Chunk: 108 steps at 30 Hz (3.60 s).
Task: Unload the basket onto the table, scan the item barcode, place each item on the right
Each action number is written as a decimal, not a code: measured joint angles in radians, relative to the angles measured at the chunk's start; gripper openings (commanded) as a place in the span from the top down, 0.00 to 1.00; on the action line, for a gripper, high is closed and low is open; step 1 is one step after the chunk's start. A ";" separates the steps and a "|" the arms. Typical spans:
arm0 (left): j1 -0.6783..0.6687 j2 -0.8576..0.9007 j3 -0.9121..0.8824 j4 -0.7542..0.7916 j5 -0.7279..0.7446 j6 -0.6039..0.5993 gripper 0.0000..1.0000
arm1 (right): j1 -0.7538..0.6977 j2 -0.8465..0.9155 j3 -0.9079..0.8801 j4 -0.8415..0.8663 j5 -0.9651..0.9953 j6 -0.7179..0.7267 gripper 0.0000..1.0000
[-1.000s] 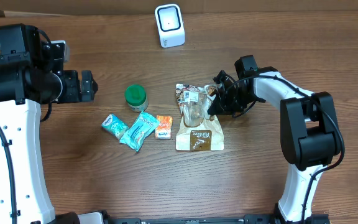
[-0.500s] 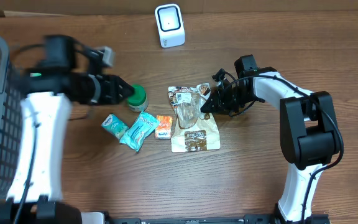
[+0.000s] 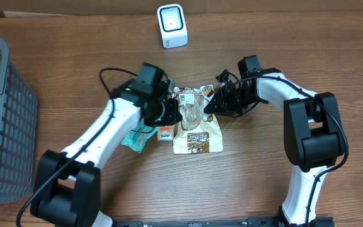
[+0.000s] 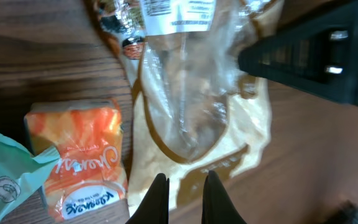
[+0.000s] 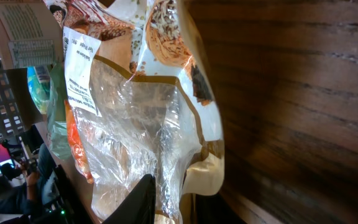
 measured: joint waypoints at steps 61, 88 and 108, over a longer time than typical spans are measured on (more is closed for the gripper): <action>-0.123 0.275 0.029 0.200 -0.004 -0.295 0.96 | 0.063 0.000 0.004 0.094 0.064 0.122 0.96; 0.301 -0.274 0.253 -0.266 -0.016 0.094 0.71 | -0.083 -0.348 -0.004 -0.079 -0.092 -0.029 0.96; 0.561 -0.289 0.289 -0.298 -0.073 0.552 0.00 | -0.077 -0.739 0.016 -0.035 -0.100 0.030 0.96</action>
